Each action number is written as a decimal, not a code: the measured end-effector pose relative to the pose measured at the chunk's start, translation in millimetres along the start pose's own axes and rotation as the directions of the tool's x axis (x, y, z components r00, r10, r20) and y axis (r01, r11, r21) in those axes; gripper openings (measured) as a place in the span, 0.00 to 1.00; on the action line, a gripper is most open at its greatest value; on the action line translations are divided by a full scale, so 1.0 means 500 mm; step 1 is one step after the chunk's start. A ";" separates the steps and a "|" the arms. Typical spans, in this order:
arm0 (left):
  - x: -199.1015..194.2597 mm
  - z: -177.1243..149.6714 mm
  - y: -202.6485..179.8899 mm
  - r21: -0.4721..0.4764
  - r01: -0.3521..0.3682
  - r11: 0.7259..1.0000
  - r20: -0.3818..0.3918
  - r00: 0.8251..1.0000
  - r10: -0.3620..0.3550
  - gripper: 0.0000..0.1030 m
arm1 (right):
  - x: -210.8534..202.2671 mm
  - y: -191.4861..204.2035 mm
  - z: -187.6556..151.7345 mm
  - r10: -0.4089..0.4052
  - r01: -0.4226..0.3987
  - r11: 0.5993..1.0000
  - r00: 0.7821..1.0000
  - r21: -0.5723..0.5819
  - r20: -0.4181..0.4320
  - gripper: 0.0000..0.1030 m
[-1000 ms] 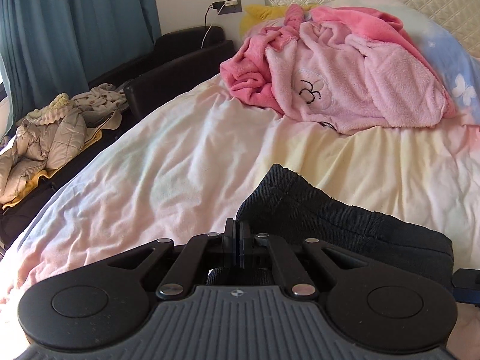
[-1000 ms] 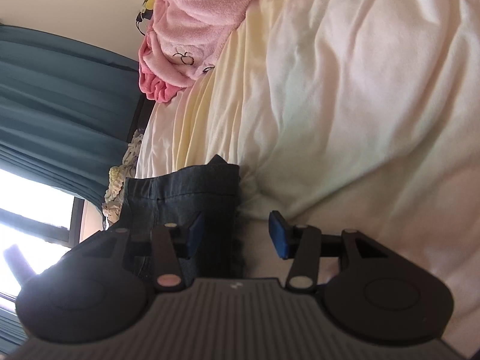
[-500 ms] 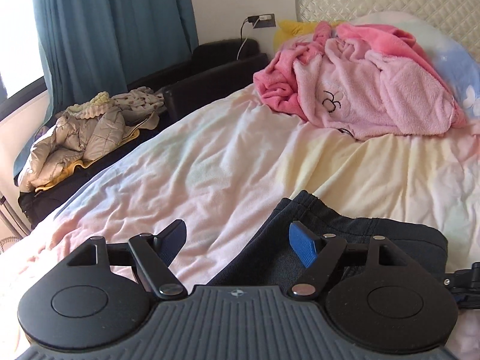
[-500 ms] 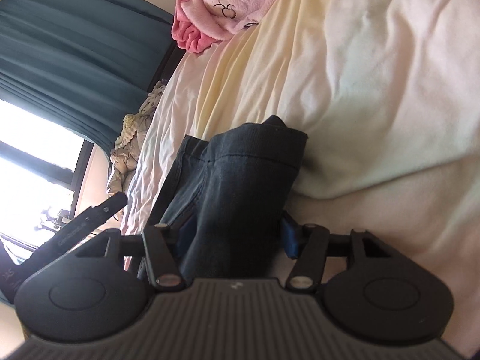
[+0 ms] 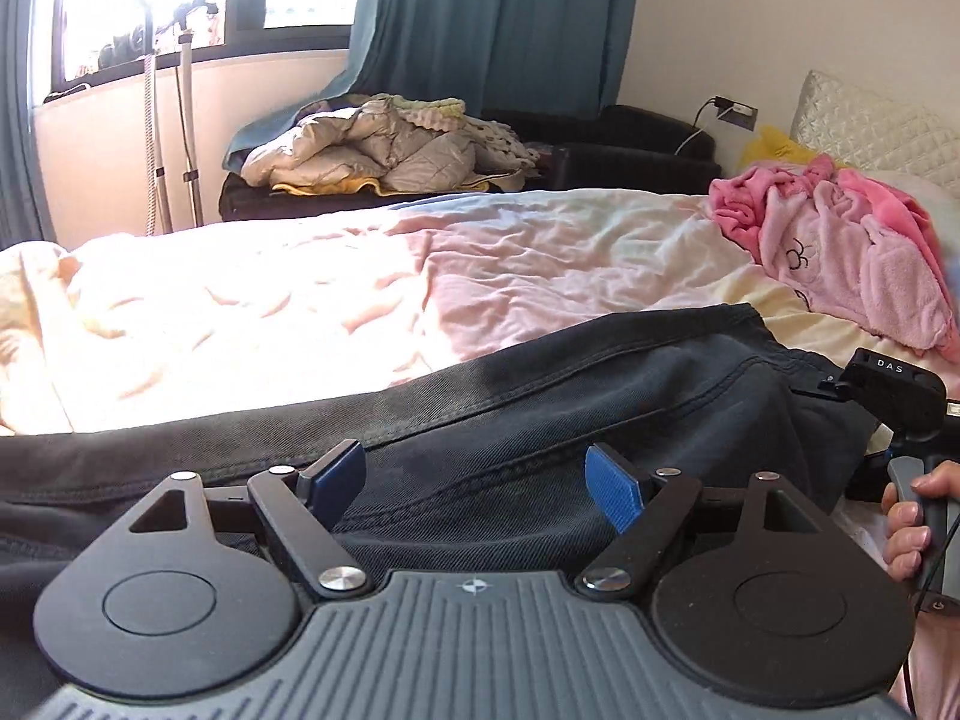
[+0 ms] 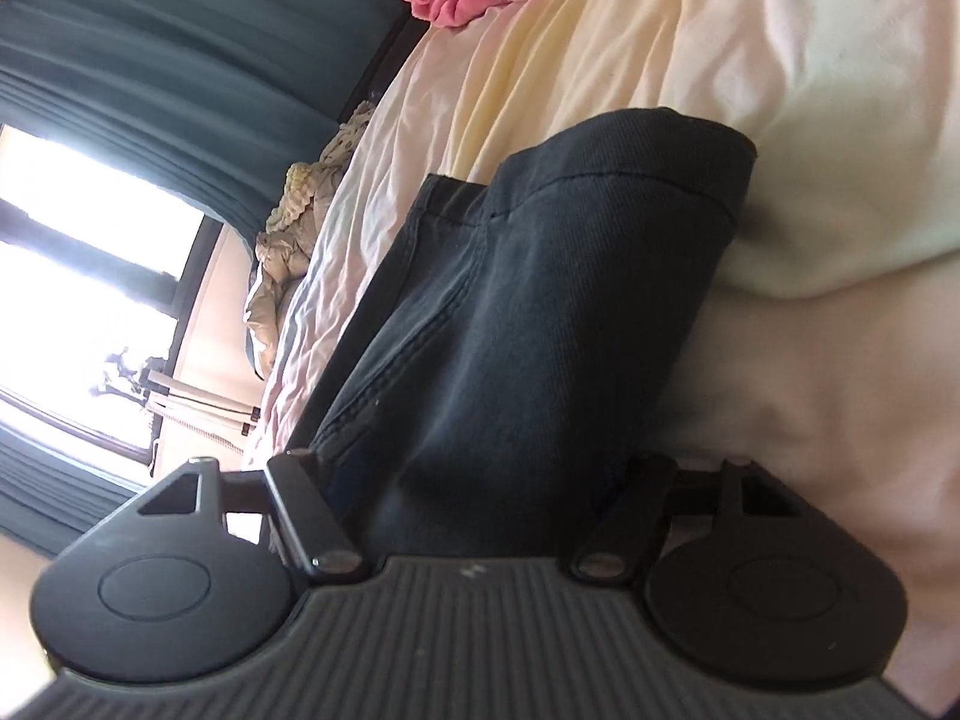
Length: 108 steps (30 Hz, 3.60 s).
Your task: Fold clothes
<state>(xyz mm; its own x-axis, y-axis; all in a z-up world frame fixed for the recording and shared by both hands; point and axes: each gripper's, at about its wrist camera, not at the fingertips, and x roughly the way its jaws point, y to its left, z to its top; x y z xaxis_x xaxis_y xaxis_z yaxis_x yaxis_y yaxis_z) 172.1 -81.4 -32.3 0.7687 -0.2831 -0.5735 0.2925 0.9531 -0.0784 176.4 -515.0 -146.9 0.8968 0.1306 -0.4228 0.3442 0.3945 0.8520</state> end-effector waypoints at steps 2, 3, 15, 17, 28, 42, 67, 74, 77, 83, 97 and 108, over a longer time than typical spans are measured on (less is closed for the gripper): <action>-0.025 -0.032 0.014 0.008 -0.042 0.999 0.026 0.999 0.041 0.81 | 0.014 -0.007 0.011 0.038 -0.039 0.999 0.999 0.022 0.037 0.68; -0.039 -0.051 0.020 0.017 -0.069 0.998 0.045 0.997 0.068 0.81 | 0.023 -0.007 0.016 0.051 -0.052 0.998 0.998 0.021 0.046 0.68; -0.048 -0.065 0.043 -0.070 -0.045 0.997 0.085 0.995 0.051 0.81 | 0.051 0.005 0.057 0.115 -0.120 0.992 0.988 0.043 0.105 0.12; -0.047 -0.068 0.049 -0.077 -0.057 0.995 0.089 0.994 0.063 0.81 | 0.037 0.033 0.057 0.108 -0.107 0.994 0.985 -0.010 0.131 0.11; 0.009 -0.086 0.040 -0.015 -0.173 0.985 0.098 0.980 0.173 0.81 | 0.006 0.046 0.045 0.023 -0.019 0.999 0.986 -0.028 0.166 0.12; -0.057 -0.032 0.061 -0.067 -0.160 0.985 -0.010 0.987 0.159 0.86 | -0.025 0.157 -0.003 -0.053 0.148 0.927 0.961 -0.344 0.271 0.12; -0.469 -0.075 0.314 -0.482 -0.163 0.861 0.374 0.850 0.370 0.87 | 0.014 0.510 -0.976 0.157 -0.235 -0.018 0.959 -0.972 -0.235 0.13; -0.415 -0.104 0.337 -0.498 -0.116 0.859 0.308 0.903 0.301 0.86 | -0.034 0.524 -0.914 0.143 -0.410 0.049 0.905 -0.911 -0.400 0.36; -0.404 -0.112 0.358 -0.512 -0.087 0.855 0.298 0.915 0.272 0.86 | -0.082 0.511 -0.888 0.127 -0.469 0.063 0.879 -0.881 -0.459 0.47; -0.374 -0.119 0.376 -0.514 -0.074 0.855 0.242 0.943 0.227 0.84 | -0.199 0.466 -0.782 0.119 -0.474 0.072 0.877 -0.877 -0.465 0.50; -0.326 -0.129 0.351 -0.433 -0.250 0.866 0.099 0.942 0.321 0.81 | -0.080 0.290 -0.596 -0.069 -0.081 0.363 0.991 -0.928 -0.113 0.51; -0.340 -0.120 0.339 -0.419 -0.158 0.894 0.200 0.945 0.260 0.76 | -0.096 0.282 -0.595 -0.053 -0.064 0.334 0.995 -0.940 -0.086 0.64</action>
<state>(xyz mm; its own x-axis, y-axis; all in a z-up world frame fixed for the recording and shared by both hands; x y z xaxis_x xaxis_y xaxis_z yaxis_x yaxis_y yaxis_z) 56.6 134.5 3.1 0.9160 -0.0408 -0.3991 -0.0979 0.9420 -0.3210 99.0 -194.9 -98.2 0.8501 0.1874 -0.4922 -0.2036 0.9788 0.0210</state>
